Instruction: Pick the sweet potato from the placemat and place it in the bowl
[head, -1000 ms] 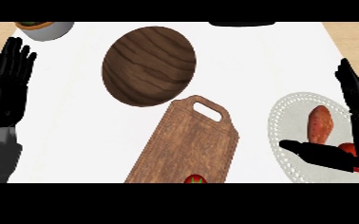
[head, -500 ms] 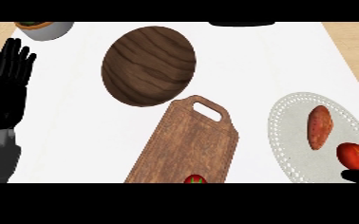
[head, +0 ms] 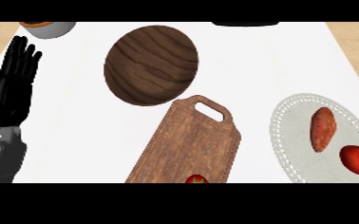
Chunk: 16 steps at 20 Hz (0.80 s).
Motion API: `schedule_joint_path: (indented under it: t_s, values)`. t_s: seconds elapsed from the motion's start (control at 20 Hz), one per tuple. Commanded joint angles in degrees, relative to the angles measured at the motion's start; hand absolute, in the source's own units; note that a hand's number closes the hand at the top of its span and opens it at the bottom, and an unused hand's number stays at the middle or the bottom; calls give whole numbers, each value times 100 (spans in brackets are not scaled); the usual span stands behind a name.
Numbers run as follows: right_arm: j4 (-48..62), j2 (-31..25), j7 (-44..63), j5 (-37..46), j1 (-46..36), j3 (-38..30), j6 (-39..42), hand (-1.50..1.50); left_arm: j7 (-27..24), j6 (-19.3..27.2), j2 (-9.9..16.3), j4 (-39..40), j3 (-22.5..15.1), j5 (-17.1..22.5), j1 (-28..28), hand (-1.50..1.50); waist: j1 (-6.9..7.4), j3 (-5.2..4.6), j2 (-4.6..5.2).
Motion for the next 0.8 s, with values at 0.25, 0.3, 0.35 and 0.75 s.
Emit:
schedule_joint_path:
  t_s: [0.25,0.3,0.35,0.75]
  values:
    - [325,728,-72,479,47,-312,1110,-150,157,-353,-46,-247,287,4,147,0,55,8,4]
    - [573,986,-561,922,197,-163,1027,-150,299,-55,-174,-341,100,-243,21,0,49,11,6]
    - [594,982,-169,826,-243,-11,1135,-150,-59,-282,-241,201,214,-224,-179,0,69,7,19]
    - [1672,1790,-928,1898,-435,280,1181,-150,45,-319,-339,191,325,-403,-227,0,69,9,19]
